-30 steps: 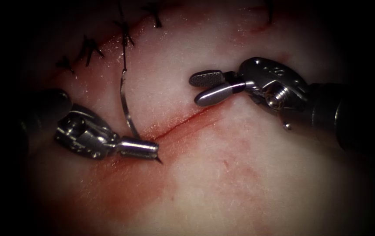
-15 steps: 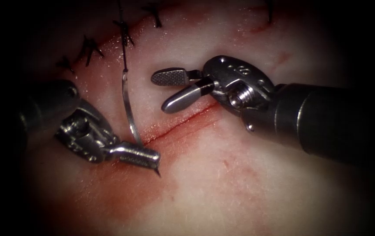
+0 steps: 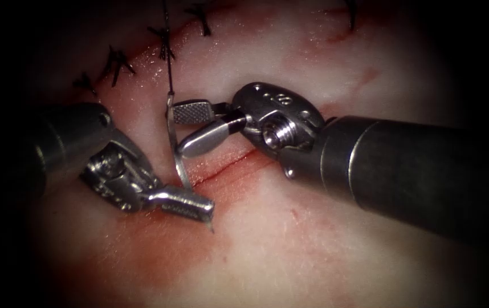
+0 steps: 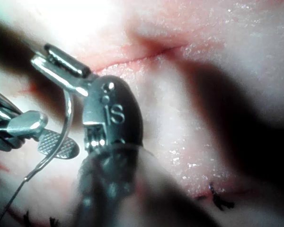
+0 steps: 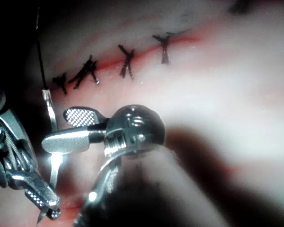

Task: Wound Closure
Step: Pass needle to right needle holder

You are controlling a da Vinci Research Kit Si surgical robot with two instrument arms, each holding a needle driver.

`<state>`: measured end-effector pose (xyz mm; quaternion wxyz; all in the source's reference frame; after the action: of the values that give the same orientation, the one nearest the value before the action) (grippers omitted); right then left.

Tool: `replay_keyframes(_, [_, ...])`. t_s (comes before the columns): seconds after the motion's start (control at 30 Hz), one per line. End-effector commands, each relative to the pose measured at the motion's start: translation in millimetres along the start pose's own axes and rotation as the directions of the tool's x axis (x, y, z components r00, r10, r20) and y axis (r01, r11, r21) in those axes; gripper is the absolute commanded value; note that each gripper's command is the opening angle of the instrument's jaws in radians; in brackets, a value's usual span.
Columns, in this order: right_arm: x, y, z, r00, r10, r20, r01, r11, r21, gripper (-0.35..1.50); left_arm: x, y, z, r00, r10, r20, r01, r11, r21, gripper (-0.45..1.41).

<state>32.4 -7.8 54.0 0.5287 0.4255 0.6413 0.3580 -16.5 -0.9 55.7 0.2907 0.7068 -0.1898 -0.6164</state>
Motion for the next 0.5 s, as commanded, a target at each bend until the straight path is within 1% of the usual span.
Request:
replay_keyframes(0.03, [0.3,0.3,1.1,1.0,0.003,-0.004,-0.003,1.0,0.012,1.26,-0.8,-0.3,0.3,1.0,0.005,0.0,-0.005,1.0,0.001,-0.45])
replay_keyframes(0.1, [0.3,0.3,1.2,1.0,0.002,-0.006,-0.002,1.0,0.017,1.23,-0.8,-0.3,0.4,1.0,0.005,0.0,-0.005,1.0,0.001,-0.45])
replay_keyframes(0.37, [-0.5,0.7,2.3,1.0,0.021,-0.01,-0.021,0.999,0.025,1.23,-0.6,-0.4,0.6,1.0,0.006,-0.006,-0.006,1.0,0.003,-0.45])
replay_keyframes(0.43, [-0.6,0.7,2.4,0.999,0.032,-0.008,-0.032,0.999,0.029,1.18,-0.6,-0.4,0.6,1.0,0.006,-0.007,-0.006,1.0,0.003,-0.45])
replay_keyframes(0.5, [-0.6,0.7,2.4,0.999,0.043,-0.006,-0.043,0.998,0.036,1.06,-0.6,-0.4,0.6,1.0,0.007,-0.008,-0.007,1.0,0.003,-0.45])
